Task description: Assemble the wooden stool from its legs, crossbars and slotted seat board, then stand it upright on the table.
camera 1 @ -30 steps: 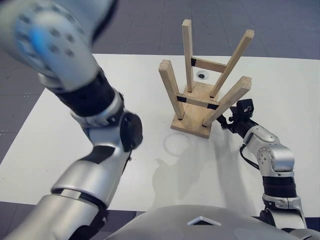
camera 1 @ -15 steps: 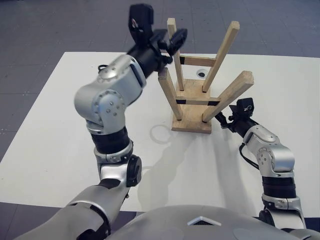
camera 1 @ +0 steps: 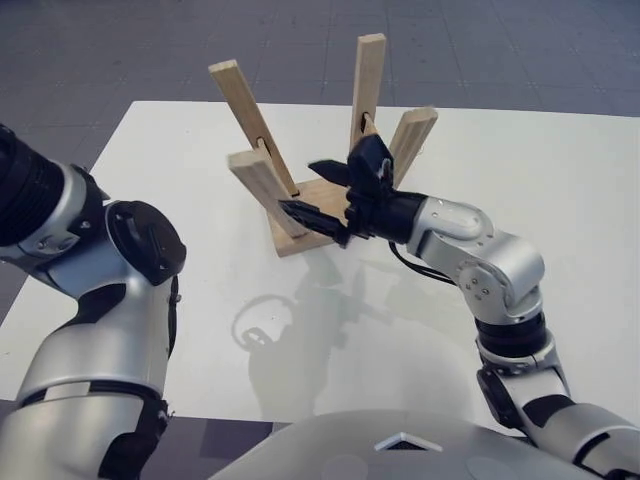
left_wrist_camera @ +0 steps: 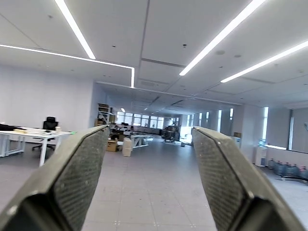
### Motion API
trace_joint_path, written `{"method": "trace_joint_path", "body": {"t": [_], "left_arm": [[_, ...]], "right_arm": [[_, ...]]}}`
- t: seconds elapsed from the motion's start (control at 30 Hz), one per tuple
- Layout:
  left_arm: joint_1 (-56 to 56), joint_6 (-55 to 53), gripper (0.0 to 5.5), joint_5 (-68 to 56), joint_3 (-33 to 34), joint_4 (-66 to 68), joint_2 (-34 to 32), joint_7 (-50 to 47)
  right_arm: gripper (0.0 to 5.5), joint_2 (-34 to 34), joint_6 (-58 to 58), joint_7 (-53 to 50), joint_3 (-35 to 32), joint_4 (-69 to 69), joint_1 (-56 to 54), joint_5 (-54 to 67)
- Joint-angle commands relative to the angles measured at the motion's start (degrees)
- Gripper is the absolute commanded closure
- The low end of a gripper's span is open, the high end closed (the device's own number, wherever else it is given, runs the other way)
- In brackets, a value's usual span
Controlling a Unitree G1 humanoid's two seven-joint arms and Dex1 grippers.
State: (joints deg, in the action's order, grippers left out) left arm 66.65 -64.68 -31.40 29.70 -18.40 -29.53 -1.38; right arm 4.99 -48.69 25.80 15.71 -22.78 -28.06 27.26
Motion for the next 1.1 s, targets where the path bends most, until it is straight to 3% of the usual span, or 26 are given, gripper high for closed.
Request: {"method": "trace_joint_path", "body": {"t": [0.03,0.17,0.27,0.37,0.47,0.67,0.87,1.1], "left_arm": [[-7.14,-1.15,2.36,-1.14,0.62,-1.58,-1.39,2.47],[-15.88,-2.91,2.36,-9.73,4.73,-4.87,-4.21,12.47],[-23.05,-3.40,2.36,-16.63,9.34,-4.10,-9.42,22.36],[-31.27,-2.18,2.36,-20.04,10.23,-3.83,-15.11,32.34],[-41.71,0.27,2.36,-22.25,9.41,-5.31,-21.07,45.72],[-48.95,11.58,2.36,-16.25,-2.55,0.45,-28.00,62.12],[-45.28,20.92,2.36,-8.25,-16.07,7.51,-26.06,65.05],[-40.94,24.19,2.36,-5.56,-22.62,11.02,-24.35,66.42]], "right_arm": [[1.51,5.86,0.13,0.86,-3.08,0.29,3.56,-1.13],[1.51,15.37,-4.14,8.44,-10.63,-3.37,6.35,6.37],[1.51,29.50,-7.48,22.81,-16.18,-4.09,7.51,13.91],[1.51,39.67,-3.53,32.08,-15.91,0.70,7.72,11.38],[1.51,43.12,2.89,36.59,-14.34,11.49,4.67,6.49],[1.51,41.45,13.82,42.50,-9.75,31.77,-8.61,-2.38],[1.51,34.42,17.58,45.90,-5.35,35.95,-16.78,-4.79],[1.51,27.83,21.31,45.84,-4.18,41.62,-21.79,-7.74]]}}
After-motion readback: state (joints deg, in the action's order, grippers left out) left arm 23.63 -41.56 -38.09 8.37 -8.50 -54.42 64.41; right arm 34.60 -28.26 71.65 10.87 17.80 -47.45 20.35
